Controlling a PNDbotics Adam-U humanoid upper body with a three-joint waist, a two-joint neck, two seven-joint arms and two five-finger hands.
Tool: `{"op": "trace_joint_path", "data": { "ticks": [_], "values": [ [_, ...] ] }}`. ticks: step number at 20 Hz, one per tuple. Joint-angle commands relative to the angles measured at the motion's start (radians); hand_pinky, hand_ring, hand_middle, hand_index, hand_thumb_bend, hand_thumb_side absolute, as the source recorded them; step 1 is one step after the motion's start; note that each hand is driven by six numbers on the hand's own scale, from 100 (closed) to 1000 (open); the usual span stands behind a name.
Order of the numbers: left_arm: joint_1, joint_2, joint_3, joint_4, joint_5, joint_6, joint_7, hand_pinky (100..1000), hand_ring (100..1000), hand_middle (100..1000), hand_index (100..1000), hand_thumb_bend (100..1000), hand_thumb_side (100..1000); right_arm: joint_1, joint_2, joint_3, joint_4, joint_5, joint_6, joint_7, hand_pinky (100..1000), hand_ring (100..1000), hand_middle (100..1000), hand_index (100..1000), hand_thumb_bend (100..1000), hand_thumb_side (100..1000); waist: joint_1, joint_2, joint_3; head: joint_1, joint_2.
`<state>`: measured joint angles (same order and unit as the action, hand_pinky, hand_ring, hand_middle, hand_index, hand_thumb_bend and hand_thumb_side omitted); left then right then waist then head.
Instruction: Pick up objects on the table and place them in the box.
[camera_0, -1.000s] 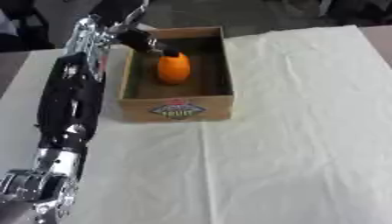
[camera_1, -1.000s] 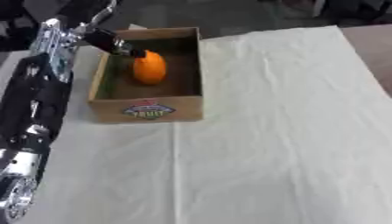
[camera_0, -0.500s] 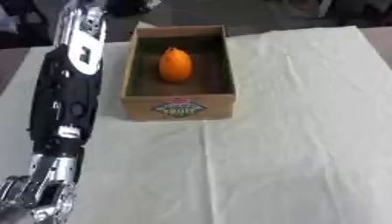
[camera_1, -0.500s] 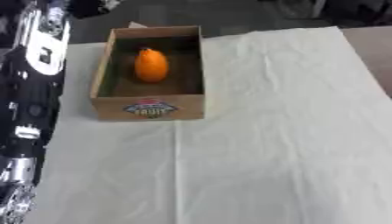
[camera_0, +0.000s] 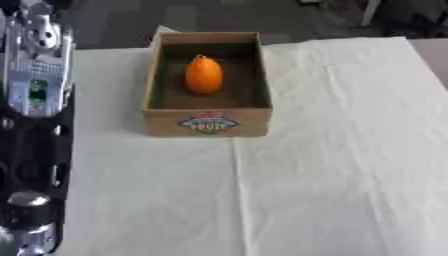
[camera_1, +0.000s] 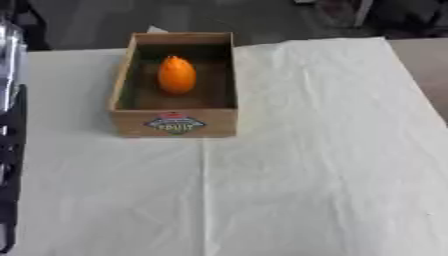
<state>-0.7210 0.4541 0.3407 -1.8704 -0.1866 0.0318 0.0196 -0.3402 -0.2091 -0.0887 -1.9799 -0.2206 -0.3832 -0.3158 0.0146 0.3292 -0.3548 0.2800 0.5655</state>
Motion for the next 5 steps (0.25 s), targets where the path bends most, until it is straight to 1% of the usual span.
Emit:
{"op": "trace_joint_path", "data": {
  "ticks": [1,3,5],
  "values": [
    [0.034,-0.006,0.031,-0.103,0.152,0.088,0.033,423,616,551,733,397,933,0.0,-0.034,-0.02,-0.02,0.016,-0.003,-0.021,853,961,561,744,100,820,0.0,-0.028,0.016,-0.035,0.012],
    [0.075,-0.021,0.048,-0.123,0.234,0.119,0.034,386,591,533,714,367,932,0.005,-0.042,-0.027,-0.02,0.024,-0.003,-0.032,853,961,561,744,100,821,0.003,-0.032,0.038,-0.055,0.016],
    [0.107,-0.033,0.073,-0.128,0.318,0.134,0.028,370,578,524,701,345,923,0.012,-0.046,-0.034,-0.02,0.034,-0.003,-0.041,854,964,561,744,100,822,0.005,-0.034,0.057,-0.071,0.018]
  ]
}}
